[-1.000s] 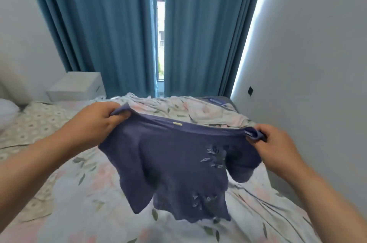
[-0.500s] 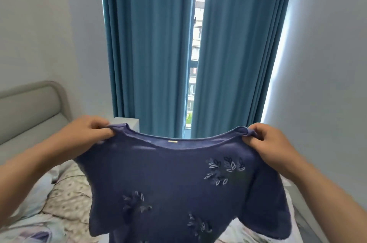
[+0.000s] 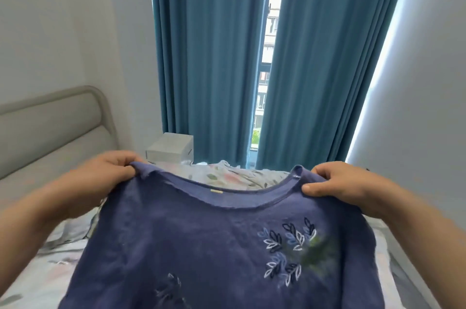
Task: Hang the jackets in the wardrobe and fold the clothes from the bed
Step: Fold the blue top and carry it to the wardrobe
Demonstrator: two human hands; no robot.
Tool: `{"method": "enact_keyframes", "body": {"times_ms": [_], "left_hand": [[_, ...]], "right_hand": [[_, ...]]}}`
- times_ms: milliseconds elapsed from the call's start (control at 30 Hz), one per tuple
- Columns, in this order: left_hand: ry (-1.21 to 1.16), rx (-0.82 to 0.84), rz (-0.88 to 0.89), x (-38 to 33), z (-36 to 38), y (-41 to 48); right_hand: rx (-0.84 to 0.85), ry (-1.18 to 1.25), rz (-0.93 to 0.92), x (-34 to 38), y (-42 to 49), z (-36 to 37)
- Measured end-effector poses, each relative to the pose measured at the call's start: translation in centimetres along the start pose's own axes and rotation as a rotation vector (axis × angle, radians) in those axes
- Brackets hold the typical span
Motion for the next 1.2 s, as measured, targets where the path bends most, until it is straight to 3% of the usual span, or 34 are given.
{"method": "enact_keyframes", "body": {"times_ms": [133,300,367,567,700,833,933,1033,1200], "left_hand": [[0.144,0.124,-0.151,6.0,8.7,-0.6],[0.299,0.529,-0.384,15.4,18.8,-3.7],[0.307,0.613,-0.437,18.7,22.0,-3.9],[0.323,0.660,-0.518,29.7,31.4,-0.9],[0.275,0.325,-0.681,38.7,39.9,0.9],[0.215,0.068,-0.751,47.6,47.6,3.6],[0.481,-0.043,-0.665,53.0,51.3,6.2],[0.850,-0.053,-0.540,56.2,54.3,8.6],[0.964,-0.167,-0.401,58.4,55.8,9.2]], "right_hand": [[0.094,0.033,0.180,-7.6,2.0,3.4],[0.269,-0.078,0.423,-20.0,2.0,8.1],[0.303,-0.098,0.497,-24.8,2.9,9.6],[0.122,-0.128,0.618,-39.3,10.1,15.6],[-0.043,-0.237,0.646,-49.8,15.4,22.2],[-0.304,-0.044,0.621,-59.0,20.4,28.5],[-0.402,-0.066,0.503,-65.1,23.8,31.9],[-0.383,-0.302,0.406,-69.0,25.6,34.6],[-0.516,-0.462,0.195,-70.3,25.6,35.3]]}}
Point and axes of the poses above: each hand's wrist, its own y-axis towards the middle knuckle, its own z-axis out of the palm, x = y × z, the point moved 5 cm from there along y, towards the middle knuckle, and after that the axes turned 12 degrees about y, right-handed, at the moved point
